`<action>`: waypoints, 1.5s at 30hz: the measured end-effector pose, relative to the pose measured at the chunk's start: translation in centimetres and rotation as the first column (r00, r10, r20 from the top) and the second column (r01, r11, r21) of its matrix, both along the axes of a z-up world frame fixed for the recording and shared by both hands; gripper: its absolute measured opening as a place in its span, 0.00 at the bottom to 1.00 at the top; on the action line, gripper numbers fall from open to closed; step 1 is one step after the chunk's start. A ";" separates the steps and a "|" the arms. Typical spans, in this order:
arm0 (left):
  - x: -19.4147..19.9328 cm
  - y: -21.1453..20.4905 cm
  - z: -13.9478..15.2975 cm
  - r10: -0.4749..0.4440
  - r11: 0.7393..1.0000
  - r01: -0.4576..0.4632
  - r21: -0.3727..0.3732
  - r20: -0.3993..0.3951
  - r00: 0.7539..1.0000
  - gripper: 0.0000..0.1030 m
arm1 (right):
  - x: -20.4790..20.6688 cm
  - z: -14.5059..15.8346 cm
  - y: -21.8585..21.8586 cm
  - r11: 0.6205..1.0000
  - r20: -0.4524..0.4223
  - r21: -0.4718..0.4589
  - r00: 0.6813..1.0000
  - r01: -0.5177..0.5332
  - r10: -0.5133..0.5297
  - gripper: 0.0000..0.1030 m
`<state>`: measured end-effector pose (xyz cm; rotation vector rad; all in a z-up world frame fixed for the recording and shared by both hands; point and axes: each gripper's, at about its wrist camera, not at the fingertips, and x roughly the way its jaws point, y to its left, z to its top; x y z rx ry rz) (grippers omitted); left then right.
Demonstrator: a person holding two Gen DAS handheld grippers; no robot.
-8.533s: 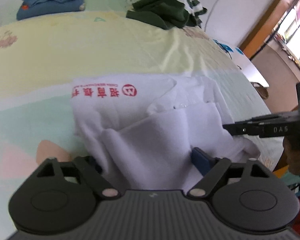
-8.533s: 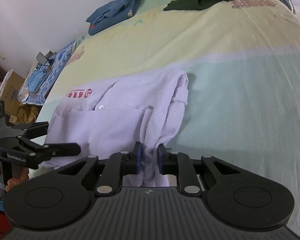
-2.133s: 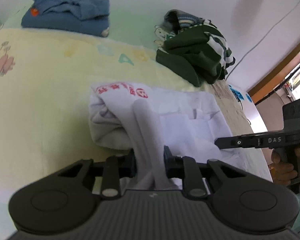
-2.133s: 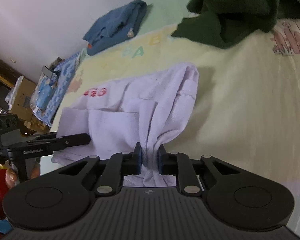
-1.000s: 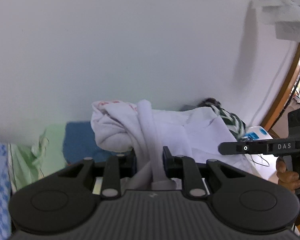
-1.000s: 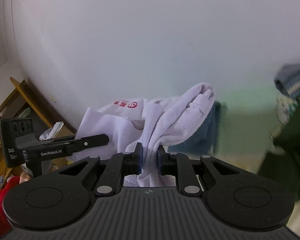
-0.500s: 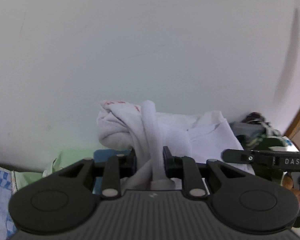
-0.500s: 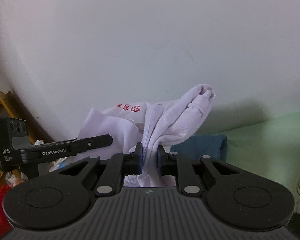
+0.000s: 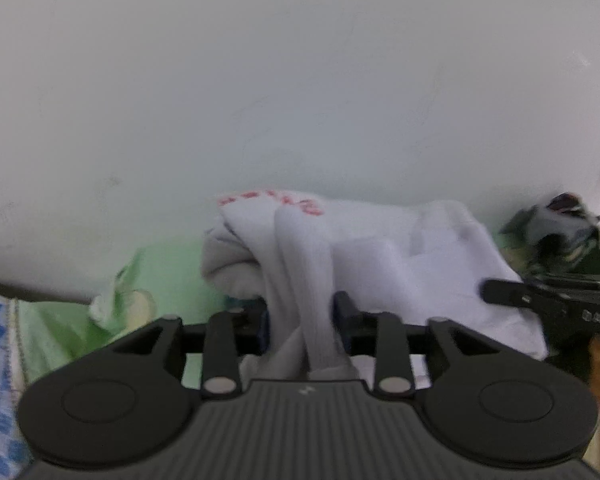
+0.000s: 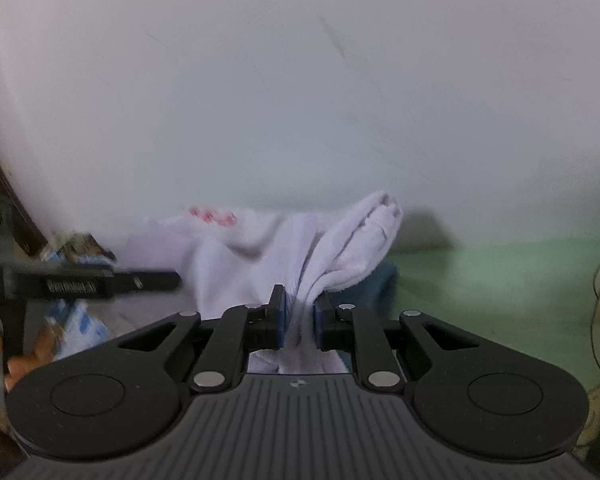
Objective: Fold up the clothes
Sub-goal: 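Carry the held shirt with both grippers toward the folded blue garment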
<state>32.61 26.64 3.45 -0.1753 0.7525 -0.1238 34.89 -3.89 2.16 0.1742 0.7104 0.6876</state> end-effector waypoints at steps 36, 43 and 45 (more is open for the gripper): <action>2.2 9.6 -3.0 0.040 0.793 -0.056 -0.606 -0.040 0.998 0.23 | 0.8 -1.6 0.7 0.995 -0.041 -0.070 0.996 0.071 -0.074 0.31; 2.4 10.5 -3.6 0.065 0.874 -0.100 -0.475 -0.090 0.994 0.31 | -1.8 0.5 0.4 0.989 0.127 -0.126 0.990 0.077 -0.061 0.37; 1.6 10.3 -2.1 0.061 0.889 -0.074 -0.452 -0.042 0.997 0.32 | -3.0 1.4 0.1 0.988 0.198 -0.121 0.978 0.092 -0.067 0.37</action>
